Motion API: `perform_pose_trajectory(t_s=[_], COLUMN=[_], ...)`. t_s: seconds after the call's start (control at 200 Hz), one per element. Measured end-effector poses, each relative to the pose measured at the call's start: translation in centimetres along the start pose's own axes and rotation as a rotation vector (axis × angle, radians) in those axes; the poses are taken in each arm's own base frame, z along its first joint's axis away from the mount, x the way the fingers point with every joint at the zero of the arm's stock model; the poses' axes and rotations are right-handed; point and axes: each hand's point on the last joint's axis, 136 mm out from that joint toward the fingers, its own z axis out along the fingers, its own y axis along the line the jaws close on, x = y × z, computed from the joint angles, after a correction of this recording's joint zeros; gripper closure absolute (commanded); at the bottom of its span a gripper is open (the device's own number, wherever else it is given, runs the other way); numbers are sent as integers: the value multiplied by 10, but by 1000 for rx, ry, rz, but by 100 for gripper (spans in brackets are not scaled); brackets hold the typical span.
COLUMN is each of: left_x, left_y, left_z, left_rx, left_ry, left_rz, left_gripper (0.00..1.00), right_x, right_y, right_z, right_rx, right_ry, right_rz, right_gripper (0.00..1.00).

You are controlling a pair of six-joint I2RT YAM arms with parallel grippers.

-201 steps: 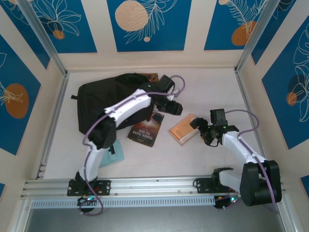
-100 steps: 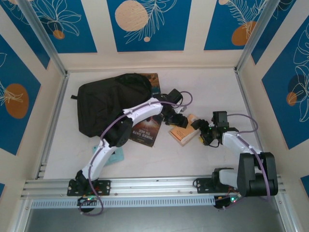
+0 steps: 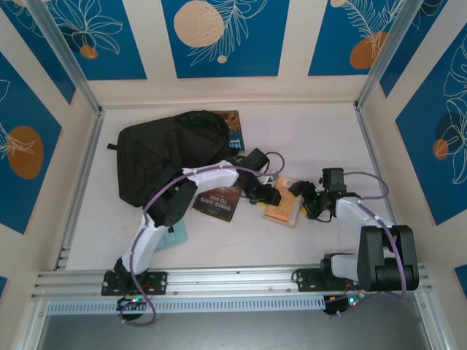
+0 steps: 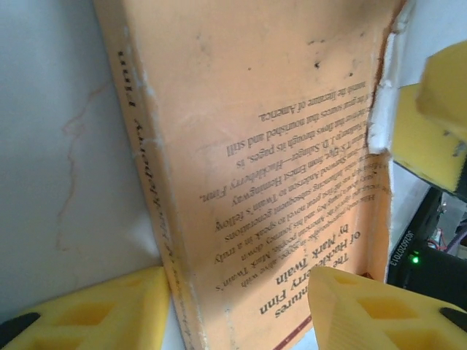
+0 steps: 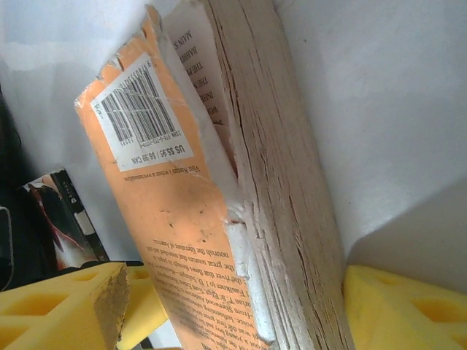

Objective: Pack books, pencil case, and school supplies into a backpack

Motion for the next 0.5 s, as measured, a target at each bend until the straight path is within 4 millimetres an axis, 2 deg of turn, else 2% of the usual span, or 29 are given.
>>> perform_pose_trajectory(t_s=[0.315, 0.395, 0.5], left_x=[-1, -1, -1], left_y=[2, 2, 2], left_z=[0, 0, 0], left_rx=[-9, -9, -9], left_ry=[-27, -27, -27], left_rz=[8, 8, 9], left_gripper=[51, 51, 52], right_x=[4, 9, 18], right_y=[20, 26, 30], right_z=[-15, -18, -19], right_rx=[-53, -68, -83], right_ry=[9, 26, 57], right_rz=[-53, -72, -92], right_gripper=[29, 34, 45])
